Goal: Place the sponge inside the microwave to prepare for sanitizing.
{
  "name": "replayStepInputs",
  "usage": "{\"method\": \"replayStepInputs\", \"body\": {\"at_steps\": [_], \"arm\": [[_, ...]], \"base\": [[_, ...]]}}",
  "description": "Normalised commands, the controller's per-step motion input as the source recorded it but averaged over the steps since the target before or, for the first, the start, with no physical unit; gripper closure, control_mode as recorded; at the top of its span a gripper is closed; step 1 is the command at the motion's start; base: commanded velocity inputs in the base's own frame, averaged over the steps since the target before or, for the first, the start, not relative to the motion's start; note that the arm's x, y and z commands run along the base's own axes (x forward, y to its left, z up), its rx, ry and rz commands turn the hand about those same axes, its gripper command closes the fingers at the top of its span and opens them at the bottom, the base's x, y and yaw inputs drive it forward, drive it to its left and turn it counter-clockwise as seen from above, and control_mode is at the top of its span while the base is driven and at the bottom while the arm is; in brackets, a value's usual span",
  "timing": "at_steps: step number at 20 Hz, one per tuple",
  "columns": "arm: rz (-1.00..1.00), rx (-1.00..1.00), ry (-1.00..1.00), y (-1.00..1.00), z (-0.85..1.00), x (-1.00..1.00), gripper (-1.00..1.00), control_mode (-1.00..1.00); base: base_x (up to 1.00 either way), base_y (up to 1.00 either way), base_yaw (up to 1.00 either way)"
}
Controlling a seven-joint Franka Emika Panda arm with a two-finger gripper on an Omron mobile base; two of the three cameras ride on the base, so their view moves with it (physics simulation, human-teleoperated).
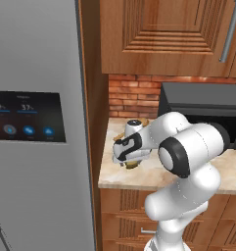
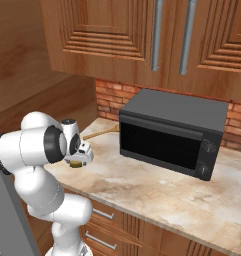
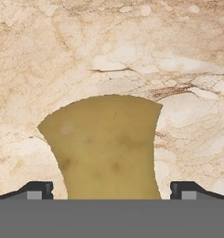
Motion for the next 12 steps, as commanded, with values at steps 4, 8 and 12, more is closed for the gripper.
{"method": "replayStepInputs", "body": {"at_steps": [4, 8, 12], "arm": [[0.00, 0.00, -0.02, 0.00, 0.00, 0.01, 1.00, -1.00], [0.01, 0.00, -0.01, 0.00, -0.02, 0.03, 1.00, -1.00], [0.00, 0.00, 0.10, -0.02, 0.59, -0.29, 1.00, -1.00]], "base": [[0.00, 0.00, 0.00], [0.00, 0.00, 0.00], [0.00, 0.00, 0.00]]}}
